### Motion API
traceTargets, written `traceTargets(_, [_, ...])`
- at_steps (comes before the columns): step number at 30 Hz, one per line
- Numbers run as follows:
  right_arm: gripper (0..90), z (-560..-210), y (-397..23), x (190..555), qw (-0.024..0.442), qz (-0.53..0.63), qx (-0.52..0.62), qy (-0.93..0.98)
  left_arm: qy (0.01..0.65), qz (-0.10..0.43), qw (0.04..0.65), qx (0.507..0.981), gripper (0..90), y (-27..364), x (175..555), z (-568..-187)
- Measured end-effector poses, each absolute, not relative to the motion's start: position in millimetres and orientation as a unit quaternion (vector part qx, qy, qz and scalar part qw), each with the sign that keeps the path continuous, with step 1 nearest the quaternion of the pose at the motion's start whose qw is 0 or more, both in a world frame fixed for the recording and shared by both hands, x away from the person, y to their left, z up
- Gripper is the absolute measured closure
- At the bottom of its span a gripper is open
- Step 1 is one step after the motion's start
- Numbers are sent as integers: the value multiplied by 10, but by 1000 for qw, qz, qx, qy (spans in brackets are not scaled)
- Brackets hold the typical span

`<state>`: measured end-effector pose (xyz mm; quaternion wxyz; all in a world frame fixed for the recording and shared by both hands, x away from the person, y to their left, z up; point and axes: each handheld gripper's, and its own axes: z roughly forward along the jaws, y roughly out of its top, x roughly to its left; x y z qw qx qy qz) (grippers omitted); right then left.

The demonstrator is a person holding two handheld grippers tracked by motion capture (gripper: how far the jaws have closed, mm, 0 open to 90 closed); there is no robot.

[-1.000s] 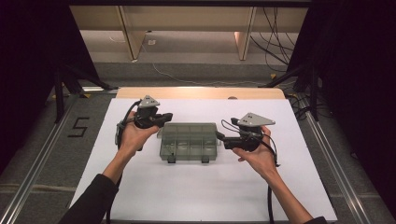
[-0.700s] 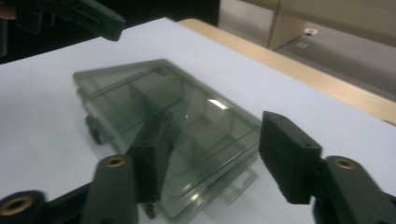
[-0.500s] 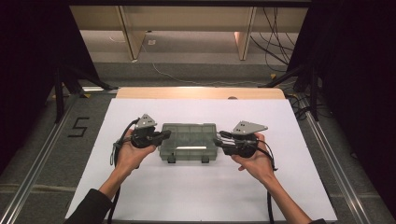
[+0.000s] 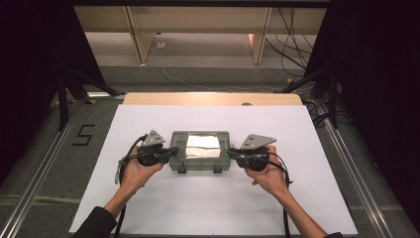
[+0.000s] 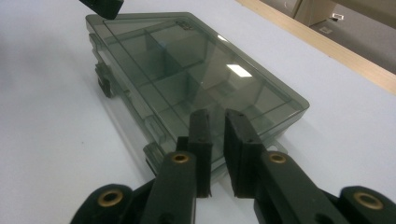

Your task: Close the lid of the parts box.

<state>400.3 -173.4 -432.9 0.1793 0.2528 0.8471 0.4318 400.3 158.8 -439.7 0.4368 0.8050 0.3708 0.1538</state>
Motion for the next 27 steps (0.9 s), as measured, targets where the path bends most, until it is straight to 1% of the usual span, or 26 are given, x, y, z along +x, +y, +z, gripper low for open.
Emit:
traceTargets(4, [851, -4352, -1726, 4001, 174, 427, 249, 852, 371, 149, 438, 805, 896, 1571, 3992, -4434])
traceTargets(10, [869, -4406, -1716, 4002, 181, 417, 246, 856, 369, 152, 425, 812, 896, 1577, 3975, -4499])
traceTargets(12, [874, -4437, -1717, 4002, 174, 411, 248, 860, 369, 152, 425, 813, 896, 1578, 3968, -4517])
traceTargets(13, [875, -4453, -1714, 4003, 171, 412, 247, 860, 361, 148, 417, 821, 896, 1597, 3967, -4517])
traceTargets(14, [877, -4470, -1712, 4006, 173, 412, 248, 860, 367, 150, 423, 815, 896, 1585, 3960, -4536])
traceTargets(15, [878, -4478, -1710, 4006, 168, 410, 248, 862, 364, 144, 418, 820, 896, 1595, 3954, -4533])
traceTargets(18, [881, -4486, -1708, 4010, 173, 406, 245, 863, 365, 153, 421, 816, 896, 1592, 3937, -4541])
traceTargets(21, [884, -4498, -1708, 4013, 172, 407, 246, 863, 361, 146, 420, 820, 895, 1599, 3922, -4536])
traceTargets(27, [887, -4496, -1715, 4014, 169, 404, 247, 864, 364, 150, 424, 816, 894, 1593, 3908, -4544])
